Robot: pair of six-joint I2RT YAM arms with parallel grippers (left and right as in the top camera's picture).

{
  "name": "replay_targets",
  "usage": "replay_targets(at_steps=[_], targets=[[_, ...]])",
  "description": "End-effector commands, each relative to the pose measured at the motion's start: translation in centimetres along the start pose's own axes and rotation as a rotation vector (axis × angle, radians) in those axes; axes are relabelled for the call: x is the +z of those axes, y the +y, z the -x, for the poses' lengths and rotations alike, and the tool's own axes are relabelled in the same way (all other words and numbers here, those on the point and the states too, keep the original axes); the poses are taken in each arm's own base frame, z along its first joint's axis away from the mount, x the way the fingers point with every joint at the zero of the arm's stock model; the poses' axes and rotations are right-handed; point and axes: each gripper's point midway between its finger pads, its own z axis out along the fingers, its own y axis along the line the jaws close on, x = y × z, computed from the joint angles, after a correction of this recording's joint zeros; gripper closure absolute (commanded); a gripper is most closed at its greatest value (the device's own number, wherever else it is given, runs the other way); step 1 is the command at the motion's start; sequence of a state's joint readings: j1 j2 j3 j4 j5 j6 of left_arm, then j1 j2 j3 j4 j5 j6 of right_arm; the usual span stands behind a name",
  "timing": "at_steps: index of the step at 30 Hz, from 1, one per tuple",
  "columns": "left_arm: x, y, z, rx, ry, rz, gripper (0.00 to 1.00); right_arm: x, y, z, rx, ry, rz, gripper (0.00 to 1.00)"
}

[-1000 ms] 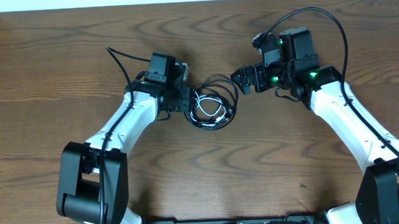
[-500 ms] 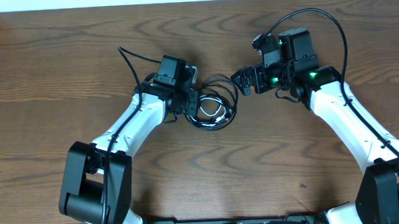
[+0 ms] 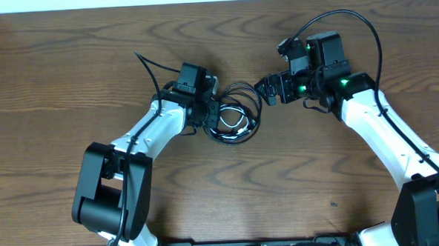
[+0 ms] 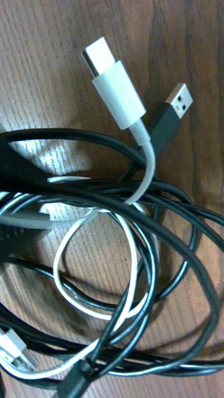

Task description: Untangle cables

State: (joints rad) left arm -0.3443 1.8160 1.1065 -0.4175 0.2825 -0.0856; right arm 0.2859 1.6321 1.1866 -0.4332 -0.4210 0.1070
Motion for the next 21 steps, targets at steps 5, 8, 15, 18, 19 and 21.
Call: replay_targets(at_steps=[5, 8, 15, 18, 19, 21], targets=[[-5.8, -3.6, 4.8, 0.003, -0.175, -0.118, 0.93, 0.0, 0.3, 0.6, 0.000, -0.015, 0.002, 0.01], [-10.3, -5.4, 6.8, -0.012, -0.289, -0.176, 0.92, 0.0, 0.4, 0.6, 0.000, -0.015, 0.007, 0.01], [-19.6, -8.9, 8.7, -0.038, -0.518, -0.318, 0.92, 0.0, 1.0, 0.8, -0.005, -0.022, 0.041, 0.04], [-22.2, -9.6, 9.2, -0.067, -0.584, -0.355, 0.92, 0.0, 1.0, 1.1, -0.011, -0.036, 0.043, 0.05], [-22.7, -9.7, 9.3, -0.084, -0.596, -0.367, 0.92, 0.0, 1.0, 1.3, -0.014, -0.043, 0.044, 0.06], [-22.8, -9.8, 9.5, -0.108, -0.600, -0.379, 0.92, -0.1, 1.2, 1.5, -0.018, -0.050, 0.051, 0.07]])
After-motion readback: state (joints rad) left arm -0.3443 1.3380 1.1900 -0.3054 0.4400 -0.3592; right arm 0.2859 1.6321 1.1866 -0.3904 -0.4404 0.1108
